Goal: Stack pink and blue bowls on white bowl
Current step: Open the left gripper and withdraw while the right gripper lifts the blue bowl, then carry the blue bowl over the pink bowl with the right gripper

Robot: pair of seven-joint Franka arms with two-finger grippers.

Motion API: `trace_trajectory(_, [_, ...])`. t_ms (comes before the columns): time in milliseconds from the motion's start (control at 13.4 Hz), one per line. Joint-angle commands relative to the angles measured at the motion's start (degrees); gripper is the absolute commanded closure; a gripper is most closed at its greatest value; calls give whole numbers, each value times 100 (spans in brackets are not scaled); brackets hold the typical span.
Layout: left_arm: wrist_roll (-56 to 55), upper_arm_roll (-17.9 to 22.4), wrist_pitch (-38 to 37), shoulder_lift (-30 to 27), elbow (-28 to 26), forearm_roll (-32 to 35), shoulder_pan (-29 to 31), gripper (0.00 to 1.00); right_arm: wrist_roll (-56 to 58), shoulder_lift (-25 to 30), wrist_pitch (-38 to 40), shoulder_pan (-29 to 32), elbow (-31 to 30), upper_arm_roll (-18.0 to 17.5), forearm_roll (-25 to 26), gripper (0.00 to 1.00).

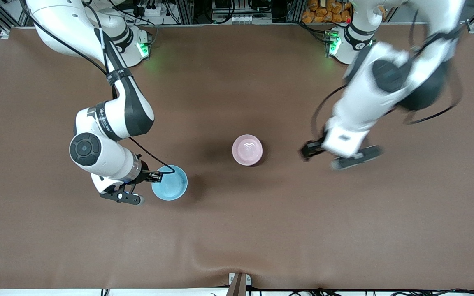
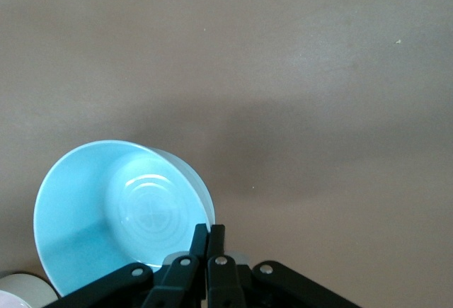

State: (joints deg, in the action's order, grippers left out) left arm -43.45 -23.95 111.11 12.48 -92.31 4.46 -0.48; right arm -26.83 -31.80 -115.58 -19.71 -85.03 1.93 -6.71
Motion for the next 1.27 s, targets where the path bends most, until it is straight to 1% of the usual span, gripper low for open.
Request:
trace_trajectory(0, [747,-31,-1123,-8,931,82,328,0,-94,148,53,-121,-119,27,-102,100])
trace_trajectory(75, [933,-31,-1379,-17,1126,82,459,0,-111,147,44,-121,-111,27,-102,100])
trace_trajectory(149, [987,-57,-1486,-43,1162,73,687,0,-190,147,44,-139,-111,27,-102,100])
trace_trajectory(224, [1014,-75,-1531,-183,1163,81,854,0,-260,147,36,-200,-111,27,-102,100])
trace_trajectory(448, [1242,-13,-1601,-368,1137,73,1040,0,-795,104,-104,-550,-119,27,-102,100])
trace_trajectory(523, [1373,152,-1593,-447,1110,38,928,0,-1014,104,-105,-735,-119,27,-94,100])
trace_trajectory(598, [1461,615,-1610,-578,1075,38,544,0,-1278,104,-105,-971,-119,27,-94,100])
trace_trajectory(672, [1506,967,-1706,-658,1049,3,287,0,-1524,104,-140,-1200,-111,27,-102,100])
trace_trajectory(747, [1706,1162,-1846,-763,1049,-6,128,0,-1796,95,-253,-1411,-128,27,-102,100])
trace_trajectory(822, [2056,1512,-2031,-843,1049,-15,-100,0,-2008,103,-368,-1578,-224,18,-128,100])
trace_trajectory(896, [2469,1968,-2285,-913,1049,-67,-441,0,-2036,138,-464,-1693,-338,-8,-355,100])
trace_trajectory(971, [2647,2234,-2426,-966,1049,-137,-601,0,-2036,182,-596,-1764,-531,-17,-618,100])
trace_trajectory(1195, [2693,2324,-2717,-1150,1048,-165,-568,0,-2036,253,-1307,-1958,-1041,-149,-1313,100])
